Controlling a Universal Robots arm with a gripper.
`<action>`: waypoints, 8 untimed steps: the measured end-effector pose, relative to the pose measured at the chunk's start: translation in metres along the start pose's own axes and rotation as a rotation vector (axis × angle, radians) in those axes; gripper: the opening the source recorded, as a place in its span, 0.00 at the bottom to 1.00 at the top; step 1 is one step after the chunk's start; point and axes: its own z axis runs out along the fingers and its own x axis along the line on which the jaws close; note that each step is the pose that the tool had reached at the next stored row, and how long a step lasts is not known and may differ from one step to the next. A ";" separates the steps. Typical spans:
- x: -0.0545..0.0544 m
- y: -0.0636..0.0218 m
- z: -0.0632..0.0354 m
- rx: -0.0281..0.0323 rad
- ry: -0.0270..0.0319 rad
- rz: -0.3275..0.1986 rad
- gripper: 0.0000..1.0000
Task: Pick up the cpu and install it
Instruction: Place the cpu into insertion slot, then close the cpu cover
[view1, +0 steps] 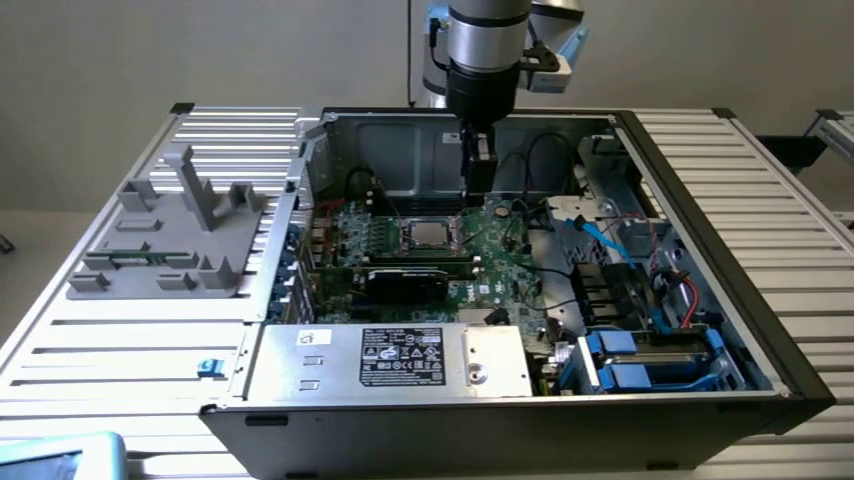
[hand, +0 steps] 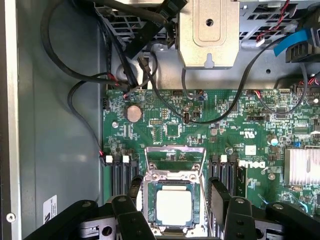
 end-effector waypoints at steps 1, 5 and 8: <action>0.000 0.0000 0.0000 0.0007 -0.0001 0.000 0.64; 0.000 0.0001 0.0000 0.0034 0.0000 0.000 0.64; 0.000 0.0001 0.0000 0.0053 -0.0001 0.000 0.64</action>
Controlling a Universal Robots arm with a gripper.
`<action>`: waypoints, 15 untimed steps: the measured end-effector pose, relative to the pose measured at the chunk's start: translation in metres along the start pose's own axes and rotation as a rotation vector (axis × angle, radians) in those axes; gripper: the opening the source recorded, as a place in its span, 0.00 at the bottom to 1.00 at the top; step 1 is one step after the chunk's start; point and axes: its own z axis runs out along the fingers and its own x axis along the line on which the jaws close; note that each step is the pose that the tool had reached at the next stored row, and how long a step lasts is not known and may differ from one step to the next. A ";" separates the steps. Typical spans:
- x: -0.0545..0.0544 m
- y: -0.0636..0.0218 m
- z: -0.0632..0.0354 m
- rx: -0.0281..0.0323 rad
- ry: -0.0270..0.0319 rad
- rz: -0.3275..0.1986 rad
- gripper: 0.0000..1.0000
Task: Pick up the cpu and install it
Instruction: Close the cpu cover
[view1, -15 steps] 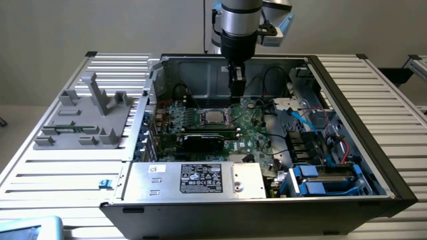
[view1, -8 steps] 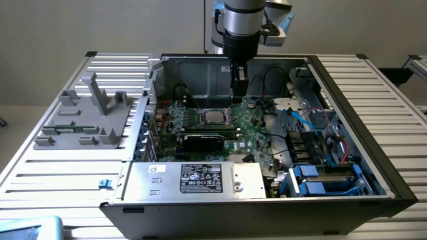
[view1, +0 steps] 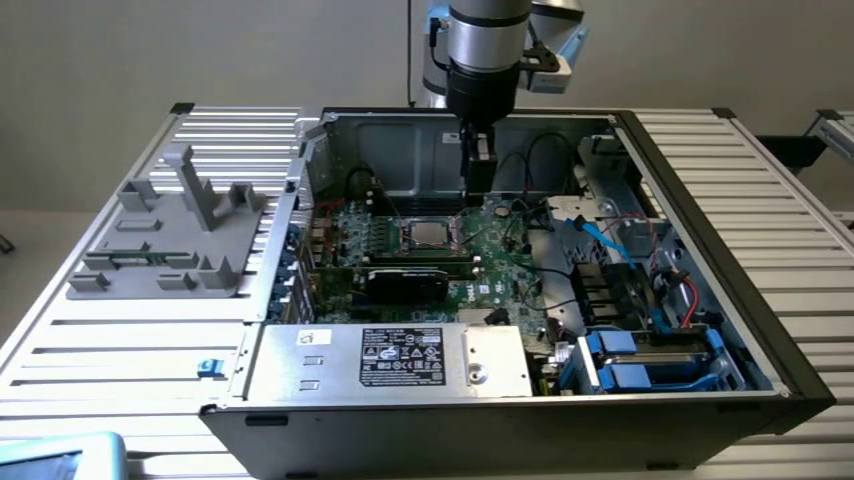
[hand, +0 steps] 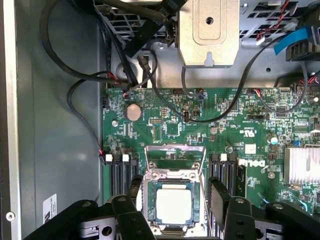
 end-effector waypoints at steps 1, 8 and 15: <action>0.000 0.0000 0.0000 0.0007 0.0000 0.000 0.64; 0.000 0.0000 0.0000 0.0053 -0.0001 0.000 0.37; 0.000 0.0000 0.0001 0.0069 -0.0013 0.000 0.12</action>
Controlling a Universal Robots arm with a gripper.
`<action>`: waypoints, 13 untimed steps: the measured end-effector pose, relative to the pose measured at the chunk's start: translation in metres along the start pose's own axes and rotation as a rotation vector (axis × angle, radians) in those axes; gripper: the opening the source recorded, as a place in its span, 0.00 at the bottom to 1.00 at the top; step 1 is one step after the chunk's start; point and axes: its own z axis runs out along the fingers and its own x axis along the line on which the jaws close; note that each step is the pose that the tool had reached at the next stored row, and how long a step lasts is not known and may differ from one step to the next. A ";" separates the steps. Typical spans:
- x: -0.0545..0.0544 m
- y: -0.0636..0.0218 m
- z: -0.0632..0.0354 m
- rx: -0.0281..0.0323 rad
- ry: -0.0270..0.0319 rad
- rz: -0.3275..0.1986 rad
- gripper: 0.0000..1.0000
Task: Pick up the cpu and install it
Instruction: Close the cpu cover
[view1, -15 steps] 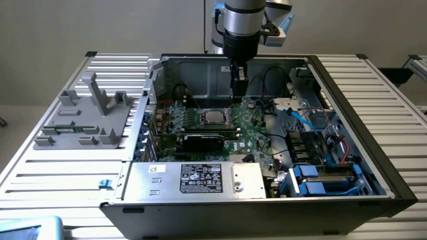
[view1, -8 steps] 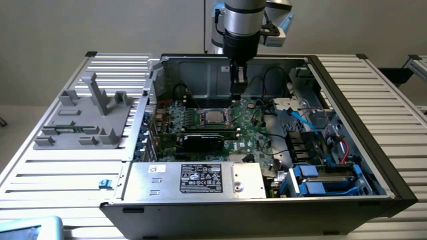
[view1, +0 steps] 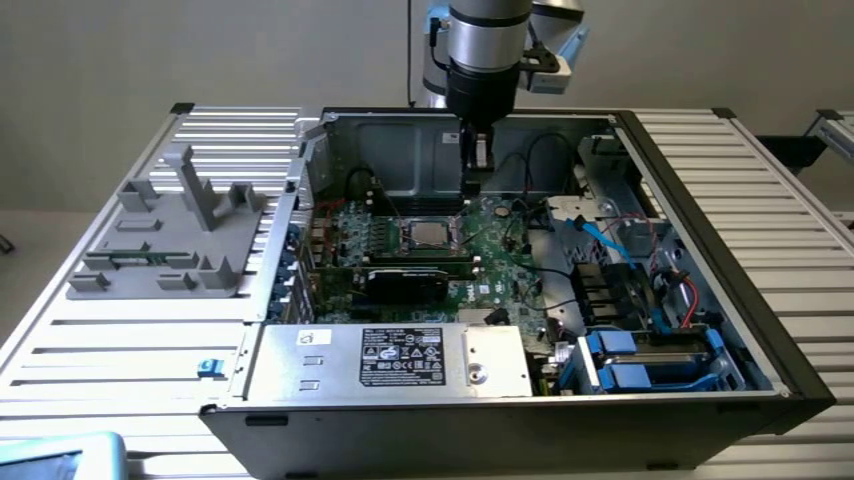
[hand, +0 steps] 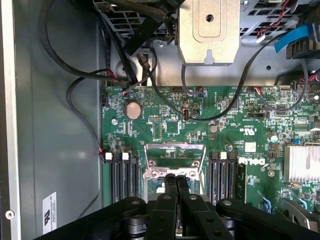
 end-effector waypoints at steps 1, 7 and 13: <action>0.000 0.0001 0.0003 -0.0001 -0.0010 0.000 0.12; 0.001 0.0117 0.0019 -0.0005 -0.0014 0.003 0.12; 0.001 0.0213 0.0054 -0.0052 -0.0014 0.008 0.12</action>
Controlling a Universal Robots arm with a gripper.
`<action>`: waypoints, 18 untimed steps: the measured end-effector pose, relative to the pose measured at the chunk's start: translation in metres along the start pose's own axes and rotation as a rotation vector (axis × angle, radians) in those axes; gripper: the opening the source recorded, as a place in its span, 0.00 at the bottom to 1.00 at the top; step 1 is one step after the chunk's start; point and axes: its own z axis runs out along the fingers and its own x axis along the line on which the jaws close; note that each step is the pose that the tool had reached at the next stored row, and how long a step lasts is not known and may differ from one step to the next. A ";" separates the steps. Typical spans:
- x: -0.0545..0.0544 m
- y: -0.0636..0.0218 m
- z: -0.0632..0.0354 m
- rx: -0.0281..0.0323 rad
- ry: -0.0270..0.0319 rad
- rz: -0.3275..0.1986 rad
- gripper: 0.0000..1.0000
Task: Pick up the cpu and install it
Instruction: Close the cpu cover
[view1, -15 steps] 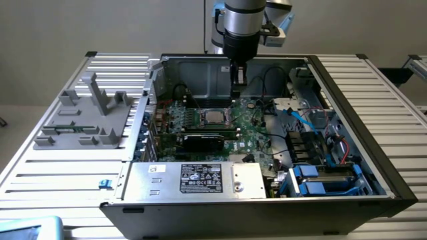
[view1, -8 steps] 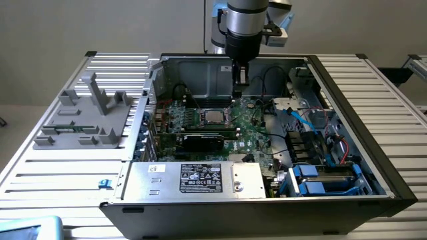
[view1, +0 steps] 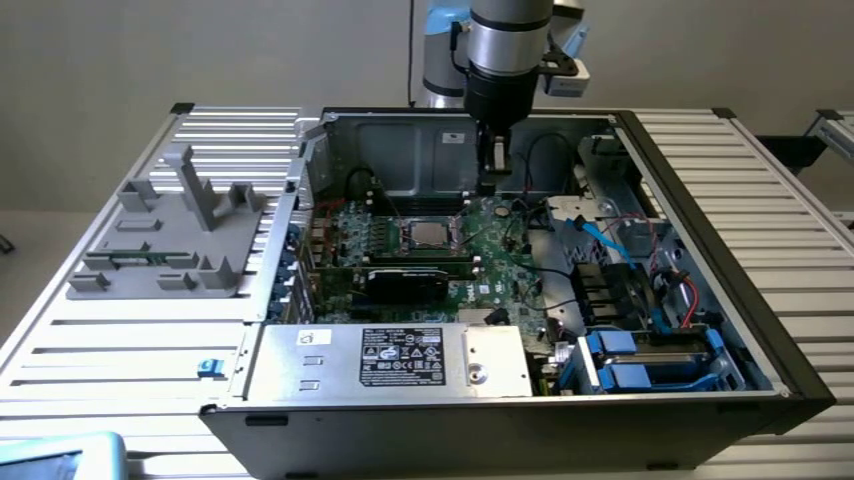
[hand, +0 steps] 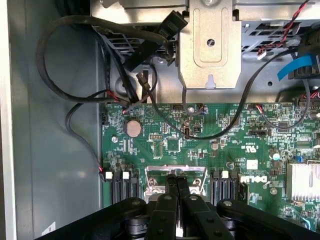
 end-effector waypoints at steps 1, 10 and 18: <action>0.000 0.0015 0.0010 -0.0016 0.0000 0.001 0.12; 0.000 0.0142 0.0085 -0.0167 0.0002 0.010 0.12; 0.001 0.0264 0.0182 -0.0195 0.0000 0.018 0.12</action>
